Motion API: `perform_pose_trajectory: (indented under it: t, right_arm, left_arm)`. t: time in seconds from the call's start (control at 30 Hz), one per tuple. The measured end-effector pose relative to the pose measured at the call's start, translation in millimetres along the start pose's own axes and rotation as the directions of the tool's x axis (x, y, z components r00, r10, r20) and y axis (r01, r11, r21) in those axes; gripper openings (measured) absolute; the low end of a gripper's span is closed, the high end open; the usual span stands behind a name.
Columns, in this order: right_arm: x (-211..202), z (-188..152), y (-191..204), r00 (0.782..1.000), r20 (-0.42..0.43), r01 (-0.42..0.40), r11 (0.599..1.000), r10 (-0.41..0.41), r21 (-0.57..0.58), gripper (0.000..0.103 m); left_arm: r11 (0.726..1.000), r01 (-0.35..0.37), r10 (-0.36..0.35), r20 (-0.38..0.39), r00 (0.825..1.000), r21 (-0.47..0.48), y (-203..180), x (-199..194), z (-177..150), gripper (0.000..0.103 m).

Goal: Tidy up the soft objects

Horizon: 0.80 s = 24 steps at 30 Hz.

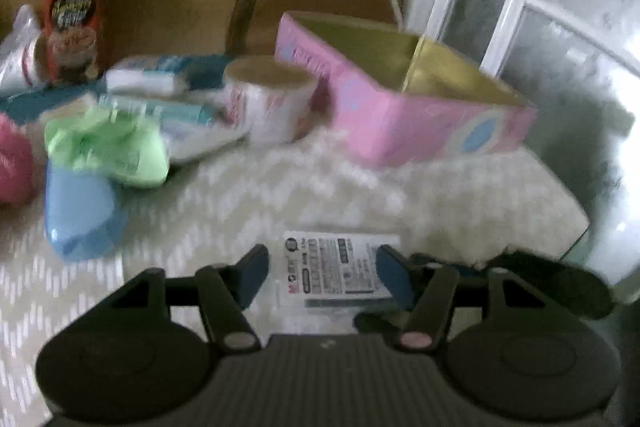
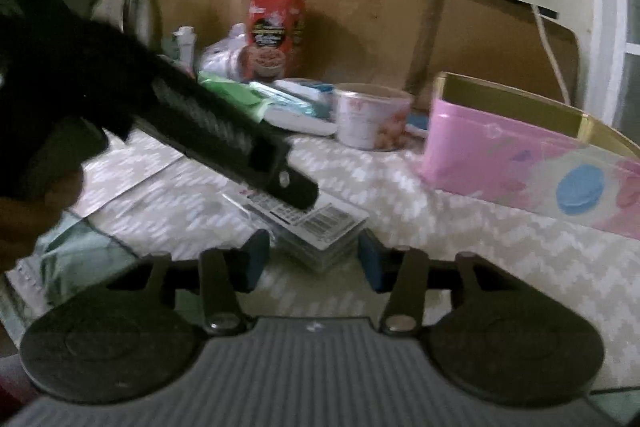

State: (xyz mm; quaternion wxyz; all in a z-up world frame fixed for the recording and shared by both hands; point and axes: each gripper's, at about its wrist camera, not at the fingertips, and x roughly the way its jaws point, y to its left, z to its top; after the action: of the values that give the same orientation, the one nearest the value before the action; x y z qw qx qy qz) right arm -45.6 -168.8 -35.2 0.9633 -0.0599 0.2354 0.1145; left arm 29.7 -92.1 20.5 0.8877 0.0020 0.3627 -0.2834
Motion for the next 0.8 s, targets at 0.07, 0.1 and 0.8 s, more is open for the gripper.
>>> perform_pose_trajectory:
  t: [0.07,0.1,0.8]
  right_arm:
    - [-0.9,0.7,-6.1,1.000,0.013,0.023,1.000,-0.023,0.013,0.051]
    - [-4.1,3.9,-12.1,0.999,0.036,0.037,0.999,-0.038,0.028,0.051]
    - [0.1,71.3,-142.6,0.910,0.146,0.367,0.918,-0.388,0.151,0.052]
  left_arm:
    - [0.999,0.021,-0.023,0.053,0.998,0.037,-11.0,-10.4,12.9,0.059]
    - [0.998,0.026,-0.030,0.076,0.997,0.056,-16.8,-13.2,20.0,0.059]
    - [0.991,0.046,-0.072,0.213,0.974,0.123,-64.9,62.2,97.7,0.062]
